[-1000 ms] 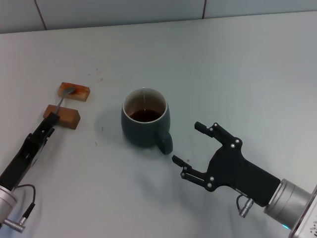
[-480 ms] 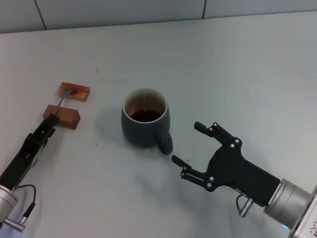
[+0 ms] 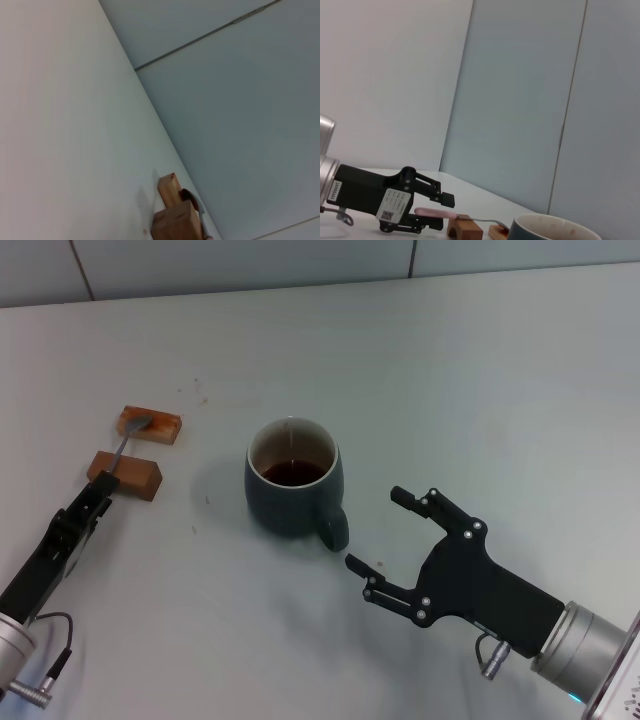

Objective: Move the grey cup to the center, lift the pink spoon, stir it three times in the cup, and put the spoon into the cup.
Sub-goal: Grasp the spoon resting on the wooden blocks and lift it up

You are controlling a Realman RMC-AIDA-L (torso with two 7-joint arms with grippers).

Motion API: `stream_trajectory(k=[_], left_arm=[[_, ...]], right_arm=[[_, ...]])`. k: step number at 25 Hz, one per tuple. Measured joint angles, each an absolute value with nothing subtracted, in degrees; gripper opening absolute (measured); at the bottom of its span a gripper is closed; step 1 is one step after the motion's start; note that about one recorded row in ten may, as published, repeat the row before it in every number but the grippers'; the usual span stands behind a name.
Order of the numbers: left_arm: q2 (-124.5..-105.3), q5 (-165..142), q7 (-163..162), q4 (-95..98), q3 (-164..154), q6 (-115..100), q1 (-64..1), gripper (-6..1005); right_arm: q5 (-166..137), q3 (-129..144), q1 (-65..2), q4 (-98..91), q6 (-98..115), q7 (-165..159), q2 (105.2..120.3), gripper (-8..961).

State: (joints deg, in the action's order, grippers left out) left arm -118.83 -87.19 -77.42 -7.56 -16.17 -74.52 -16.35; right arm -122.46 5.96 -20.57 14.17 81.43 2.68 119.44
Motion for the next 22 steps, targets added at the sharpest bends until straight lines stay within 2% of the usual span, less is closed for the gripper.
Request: stream_trajectory(k=[22], left_arm=[[-118.82, -87.39, -78.85, -8.25, -15.99, -74.16, -16.13, 361]], right_arm=[[-122.81, 5.98, -20.57, 14.20, 81.38, 2.99, 119.38, 832]])
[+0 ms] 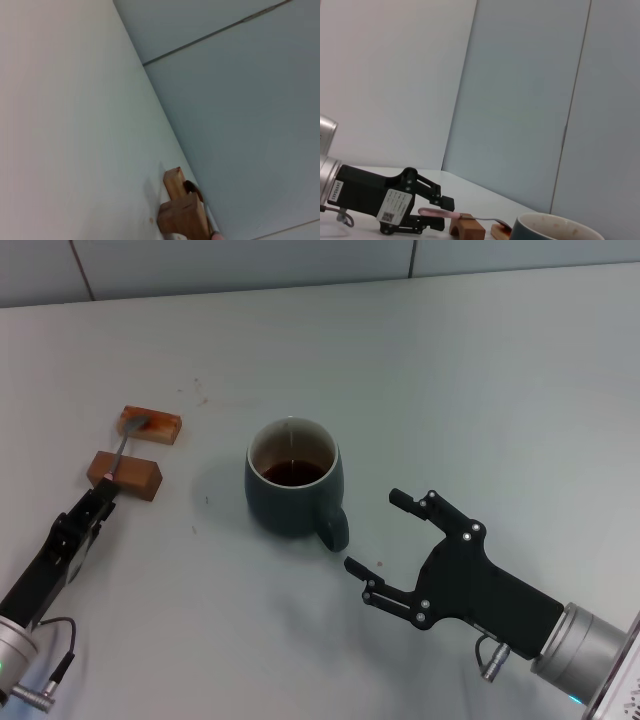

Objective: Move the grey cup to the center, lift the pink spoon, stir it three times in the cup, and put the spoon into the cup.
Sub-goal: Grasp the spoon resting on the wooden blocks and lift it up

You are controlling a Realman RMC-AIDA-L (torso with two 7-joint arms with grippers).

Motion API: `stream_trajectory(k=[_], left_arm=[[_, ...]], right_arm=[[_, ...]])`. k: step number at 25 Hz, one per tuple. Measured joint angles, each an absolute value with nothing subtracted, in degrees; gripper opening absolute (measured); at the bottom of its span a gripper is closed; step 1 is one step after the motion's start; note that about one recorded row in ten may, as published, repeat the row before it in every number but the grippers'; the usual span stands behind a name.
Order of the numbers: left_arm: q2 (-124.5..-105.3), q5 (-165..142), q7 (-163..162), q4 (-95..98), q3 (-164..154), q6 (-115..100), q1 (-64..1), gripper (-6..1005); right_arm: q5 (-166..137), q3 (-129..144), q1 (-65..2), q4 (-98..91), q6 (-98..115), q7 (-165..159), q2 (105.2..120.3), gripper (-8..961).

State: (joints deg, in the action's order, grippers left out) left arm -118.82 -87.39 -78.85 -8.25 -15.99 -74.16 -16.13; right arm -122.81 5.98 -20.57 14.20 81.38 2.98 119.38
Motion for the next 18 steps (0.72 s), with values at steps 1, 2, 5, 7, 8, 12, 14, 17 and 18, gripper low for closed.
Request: stream_trajectory(k=[1, 2, 5, 7, 8, 12, 14, 17, 18], left_arm=[[-118.82, -87.39, -78.87, -8.32, -15.99, -74.07, -16.15, 359], [-118.82, -87.29, -78.91, -8.59, -15.99, -73.93, -16.14, 356], [-118.82, -87.26, -78.92, -8.75, -15.99, -73.90, -16.11, 349], [-118.82, -87.22, -78.93, -8.79, -15.99, -73.90, -16.11, 344], [-118.82, -87.21, -78.93, -8.81, -15.99, -73.90, -16.13, 341], [-118.82, -87.19, -78.93, -8.84, -15.99, -73.89, -16.20, 331], [-118.82, -87.18, -78.92, -8.81, -15.84, -73.74, -16.26, 326], [-118.82, -87.18, -78.89, -8.89, -15.35, -73.46, -16.30, 286], [-118.82, -87.17, -78.89, -8.89, -15.32, -73.45, -16.30, 267]], right_arm=[[-122.81, 5.98, -20.56, 14.20, 81.38, 3.00, 119.37, 832], [-122.81, 5.98, -20.53, 14.17, 81.38, 3.01, 119.36, 832], [-122.81, 5.97, -20.49, 14.12, 81.38, 3.02, 119.35, 832], [-122.81, 5.98, -20.43, 14.07, 81.38, 3.03, 119.35, 832], [-122.81, 5.98, -20.43, 14.07, 81.38, 3.03, 119.35, 832], [-122.81, 5.97, -20.33, 13.98, 81.38, 3.06, 119.35, 831], [-122.81, 5.97, -20.31, 13.97, 81.39, 3.07, 119.35, 831], [-122.79, 5.97, -20.24, 13.97, 81.38, 3.08, 119.35, 831], [-122.79, 5.97, -20.24, 13.97, 81.38, 3.08, 119.35, 831]])
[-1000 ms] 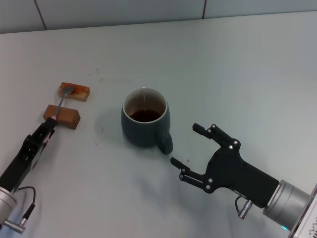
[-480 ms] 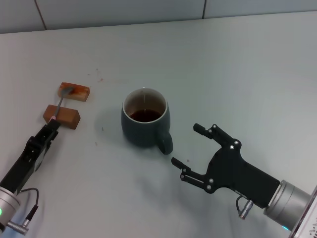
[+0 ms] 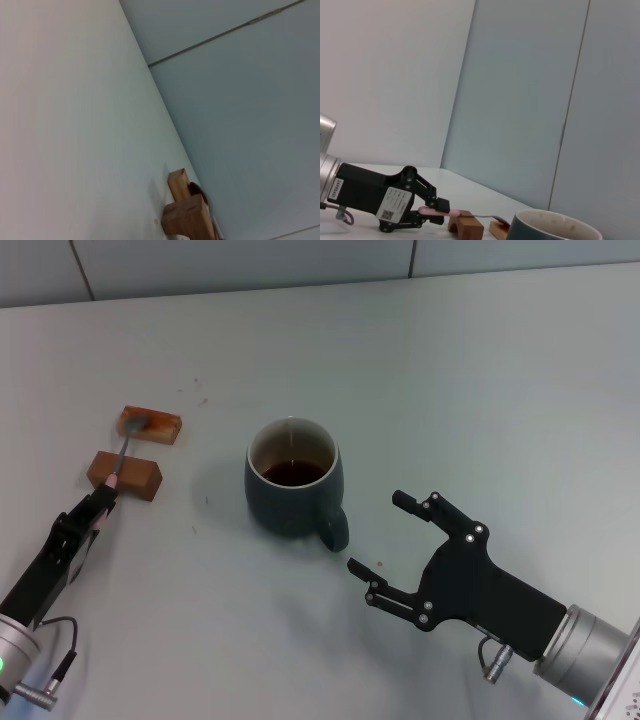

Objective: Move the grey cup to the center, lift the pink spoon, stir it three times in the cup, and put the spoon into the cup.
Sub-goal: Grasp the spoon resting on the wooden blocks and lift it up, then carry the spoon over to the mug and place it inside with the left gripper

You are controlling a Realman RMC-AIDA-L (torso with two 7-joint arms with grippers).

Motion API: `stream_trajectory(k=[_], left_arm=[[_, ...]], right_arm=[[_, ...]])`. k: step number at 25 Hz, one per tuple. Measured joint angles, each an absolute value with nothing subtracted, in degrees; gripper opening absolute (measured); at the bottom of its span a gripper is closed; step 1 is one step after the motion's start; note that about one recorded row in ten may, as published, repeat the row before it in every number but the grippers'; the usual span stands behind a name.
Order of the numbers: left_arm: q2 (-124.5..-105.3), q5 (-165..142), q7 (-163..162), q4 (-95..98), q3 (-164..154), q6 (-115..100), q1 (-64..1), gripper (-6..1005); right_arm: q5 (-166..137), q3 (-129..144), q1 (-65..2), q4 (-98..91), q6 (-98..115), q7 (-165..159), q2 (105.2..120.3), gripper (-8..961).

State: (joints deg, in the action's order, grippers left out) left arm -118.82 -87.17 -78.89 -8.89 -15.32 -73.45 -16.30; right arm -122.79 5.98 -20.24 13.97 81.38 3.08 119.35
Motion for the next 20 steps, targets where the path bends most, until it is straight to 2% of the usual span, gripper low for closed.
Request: stream_trajectory(k=[4, 20], left_arm=[[-118.82, -87.42, -78.79, -8.60, -15.32, -73.48, -16.38, 190], [-118.40, -90.04, -76.99, -0.14, -18.22, -79.69, -18.13, 122]], right_arm=[[-122.77, 5.97, -20.22, 13.94, 81.39, 3.08, 119.35, 831], [-122.77, 5.97, -20.27, 13.89, 81.39, 3.08, 119.35, 832]])
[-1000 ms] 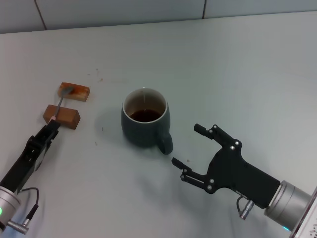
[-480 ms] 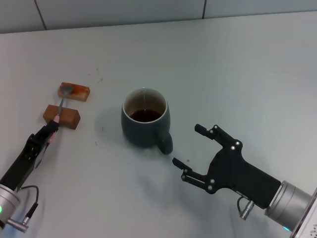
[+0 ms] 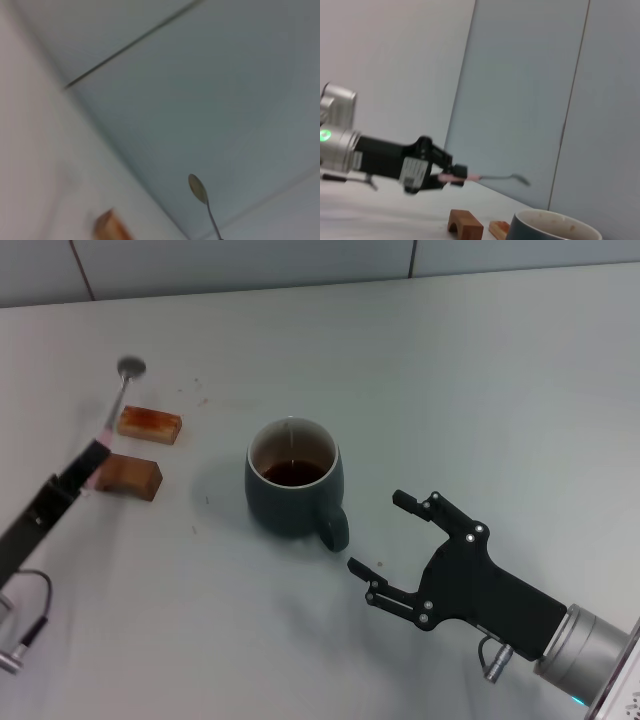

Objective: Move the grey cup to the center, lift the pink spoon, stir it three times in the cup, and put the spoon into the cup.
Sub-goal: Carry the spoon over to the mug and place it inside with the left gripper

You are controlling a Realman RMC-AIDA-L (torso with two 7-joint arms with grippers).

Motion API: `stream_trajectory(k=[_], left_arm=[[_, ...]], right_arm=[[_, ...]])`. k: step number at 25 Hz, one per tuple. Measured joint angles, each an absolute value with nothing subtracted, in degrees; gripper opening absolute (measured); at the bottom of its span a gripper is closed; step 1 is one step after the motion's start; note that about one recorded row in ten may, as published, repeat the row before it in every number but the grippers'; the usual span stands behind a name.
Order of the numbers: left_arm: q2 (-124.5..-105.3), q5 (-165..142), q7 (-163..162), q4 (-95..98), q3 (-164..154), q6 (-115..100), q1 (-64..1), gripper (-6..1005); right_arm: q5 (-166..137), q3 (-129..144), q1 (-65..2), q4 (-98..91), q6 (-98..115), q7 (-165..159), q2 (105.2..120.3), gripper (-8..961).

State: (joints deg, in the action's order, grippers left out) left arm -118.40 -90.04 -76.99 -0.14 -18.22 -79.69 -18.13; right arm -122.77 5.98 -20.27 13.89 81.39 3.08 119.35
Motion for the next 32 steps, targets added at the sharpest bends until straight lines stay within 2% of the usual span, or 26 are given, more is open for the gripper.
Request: stream_trajectory(k=[2, 3, 4, 5, 6, 7, 11, 15, 16, 19, 32], left_arm=[[-118.04, -94.73, -80.21, 11.81, -20.77, -81.63, -19.97, 122], [-118.04, -94.73, -80.21, 11.81, -20.77, -81.63, -19.97, 122], [-117.73, -97.72, -84.50, 23.70, -24.69, -83.10, -20.71, 123], [-117.73, -97.72, -84.50, 23.70, -24.69, -83.10, -20.71, 123], [-117.40, -99.88, -87.69, 35.43, -28.73, -84.98, -20.68, 123], [-117.40, -99.88, -87.69, 35.43, -28.73, -84.98, -20.68, 123], [-116.67, -106.74, -94.85, 61.97, -34.63, -89.60, -21.00, 123], [-116.42, -112.65, -97.88, 74.53, -36.93, -94.71, -22.69, 123], [-116.89, -116.15, -98.16, 80.74, -38.36, -97.71, -23.98, 123], [-117.70, -120.59, -98.74, 86.69, -40.05, -100.95, -26.31, 124], [-118.38, -135.86, -98.25, 92.99, -55.11, -105.15, -33.18, 123]], right_arm=[[-122.78, 5.97, -20.30, 13.89, 81.59, 3.08, 119.36, 832], [-122.78, 5.97, -20.30, 13.89, 81.59, 3.08, 119.36, 832], [-122.78, 5.97, -20.21, 13.89, 81.88, 3.08, 119.34, 832], [-122.78, 5.97, -20.21, 13.89, 81.88, 3.08, 119.34, 832], [-122.78, 5.98, -20.09, 13.88, 82.01, 3.08, 119.32, 831], [-122.78, 5.98, -20.09, 13.88, 82.01, 3.08, 119.32, 831], [-122.78, 5.98, -19.96, 13.45, 82.60, 3.10, 119.29, 831], [-122.78, 5.95, -19.84, 13.16, 83.71, 3.11, 119.27, 831], [-122.78, 5.86, -19.82, 13.15, 83.95, 3.12, 119.27, 831], [-122.78, 5.53, -19.68, 13.12, 84.14, 3.13, 119.26, 831], [-122.64, 5.44, -18.28, 13.06, 84.77, 3.57, 119.35, 832]])
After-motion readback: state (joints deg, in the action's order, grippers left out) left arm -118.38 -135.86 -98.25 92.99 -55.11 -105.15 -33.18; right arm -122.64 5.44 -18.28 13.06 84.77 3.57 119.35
